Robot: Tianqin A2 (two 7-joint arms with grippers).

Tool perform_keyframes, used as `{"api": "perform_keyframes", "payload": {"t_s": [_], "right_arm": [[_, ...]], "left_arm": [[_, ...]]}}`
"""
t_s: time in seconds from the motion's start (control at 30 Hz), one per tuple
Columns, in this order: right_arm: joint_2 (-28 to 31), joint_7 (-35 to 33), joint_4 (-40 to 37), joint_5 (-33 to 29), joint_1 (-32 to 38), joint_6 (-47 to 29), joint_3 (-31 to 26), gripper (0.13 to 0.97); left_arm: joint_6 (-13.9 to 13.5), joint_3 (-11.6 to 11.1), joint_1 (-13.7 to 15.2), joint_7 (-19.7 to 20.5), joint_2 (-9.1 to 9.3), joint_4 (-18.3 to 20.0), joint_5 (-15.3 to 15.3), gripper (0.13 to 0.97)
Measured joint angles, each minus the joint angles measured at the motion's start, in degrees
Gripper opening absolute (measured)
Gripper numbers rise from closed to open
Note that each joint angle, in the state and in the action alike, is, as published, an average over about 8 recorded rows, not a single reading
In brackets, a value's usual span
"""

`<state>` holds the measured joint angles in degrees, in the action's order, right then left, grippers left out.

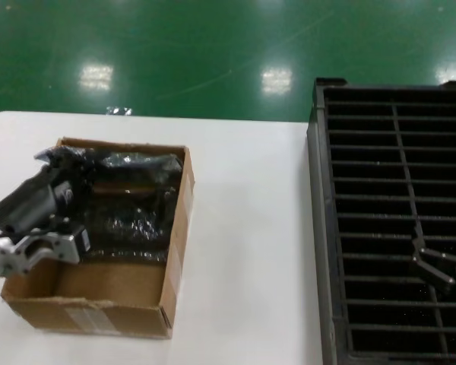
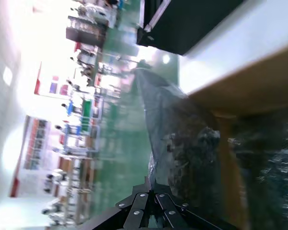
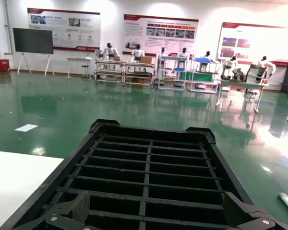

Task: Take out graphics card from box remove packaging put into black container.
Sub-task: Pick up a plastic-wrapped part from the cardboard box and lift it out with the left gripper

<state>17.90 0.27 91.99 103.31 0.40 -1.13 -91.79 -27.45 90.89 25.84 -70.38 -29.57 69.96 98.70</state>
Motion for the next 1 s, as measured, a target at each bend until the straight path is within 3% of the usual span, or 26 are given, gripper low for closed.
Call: {"api": "perform_keyframes", "payload": {"t_s": [0.3, 0.47, 0.7, 1.0], "right_arm": [[0.0, 0.0, 0.0, 0.0, 0.0, 0.0, 0.0, 0.966], [0.0, 0.0, 0.0, 0.0, 0.0, 0.0, 0.0, 0.966], [0.0, 0.0, 0.0, 0.0, 0.0, 0.0, 0.0, 0.966], [0.0, 0.0, 0.0, 0.0, 0.0, 0.0, 0.0, 0.966]], "left_arm": [[1.16, -3.43, -10.03, 7.07, -6.14, 19.05, -1.5, 0.139], [1.58, -5.59, -15.23, 10.14, -8.16, 27.1, -1.64, 0.139], [0.09, -6.14, -21.5, 11.73, -8.72, 34.06, -0.8, 0.139], [-2.8, -3.96, -25.69, 10.46, -7.29, 37.45, 0.4, 0.139]]}}
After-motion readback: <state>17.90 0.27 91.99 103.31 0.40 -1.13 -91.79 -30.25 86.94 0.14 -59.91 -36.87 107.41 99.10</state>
